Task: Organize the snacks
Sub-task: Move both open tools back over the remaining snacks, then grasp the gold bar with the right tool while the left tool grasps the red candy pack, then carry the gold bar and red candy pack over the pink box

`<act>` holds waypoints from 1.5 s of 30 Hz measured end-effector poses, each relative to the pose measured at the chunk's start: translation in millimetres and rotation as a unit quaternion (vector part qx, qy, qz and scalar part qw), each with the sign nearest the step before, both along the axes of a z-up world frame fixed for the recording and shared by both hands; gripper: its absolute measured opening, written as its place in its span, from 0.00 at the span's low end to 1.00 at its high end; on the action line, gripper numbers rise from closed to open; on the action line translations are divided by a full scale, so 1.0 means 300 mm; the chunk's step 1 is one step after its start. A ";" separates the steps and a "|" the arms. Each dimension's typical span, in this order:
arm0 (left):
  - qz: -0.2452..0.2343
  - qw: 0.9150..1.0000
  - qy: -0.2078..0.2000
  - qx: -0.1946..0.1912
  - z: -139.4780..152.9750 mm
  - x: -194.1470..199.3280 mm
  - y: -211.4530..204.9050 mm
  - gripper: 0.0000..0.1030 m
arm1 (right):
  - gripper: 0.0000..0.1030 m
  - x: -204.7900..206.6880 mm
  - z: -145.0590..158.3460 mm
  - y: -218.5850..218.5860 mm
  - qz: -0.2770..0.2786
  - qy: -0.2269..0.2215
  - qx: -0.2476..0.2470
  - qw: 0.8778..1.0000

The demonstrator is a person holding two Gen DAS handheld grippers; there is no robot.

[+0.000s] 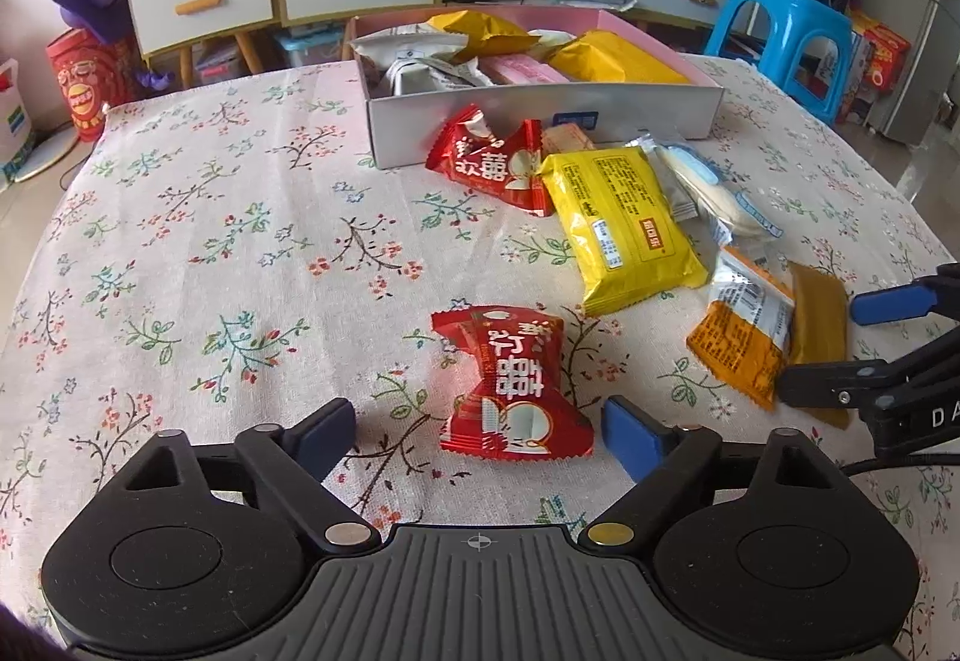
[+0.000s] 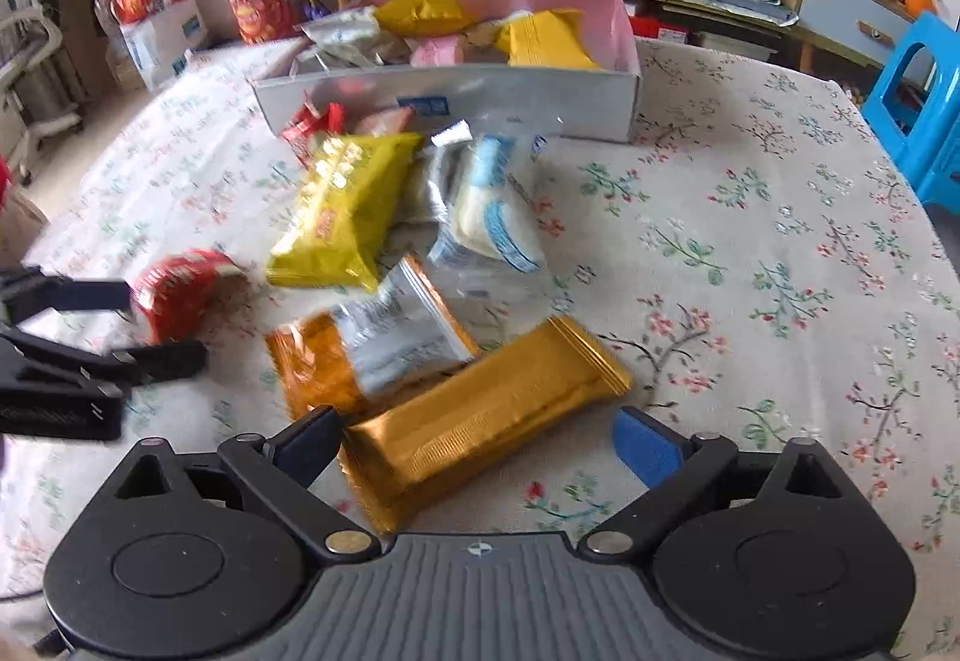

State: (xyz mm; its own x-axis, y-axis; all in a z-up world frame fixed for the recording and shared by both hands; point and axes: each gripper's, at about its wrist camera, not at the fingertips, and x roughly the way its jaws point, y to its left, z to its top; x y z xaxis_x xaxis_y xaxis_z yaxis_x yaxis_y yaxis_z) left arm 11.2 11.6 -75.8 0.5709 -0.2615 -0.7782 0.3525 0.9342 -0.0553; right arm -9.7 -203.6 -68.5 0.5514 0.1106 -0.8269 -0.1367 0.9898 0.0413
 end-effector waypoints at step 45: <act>0.010 1.000 0.002 -0.025 0.034 0.015 0.006 0.44 | 0.19 0.031 0.042 -0.062 -0.004 -0.010 -0.017 1.000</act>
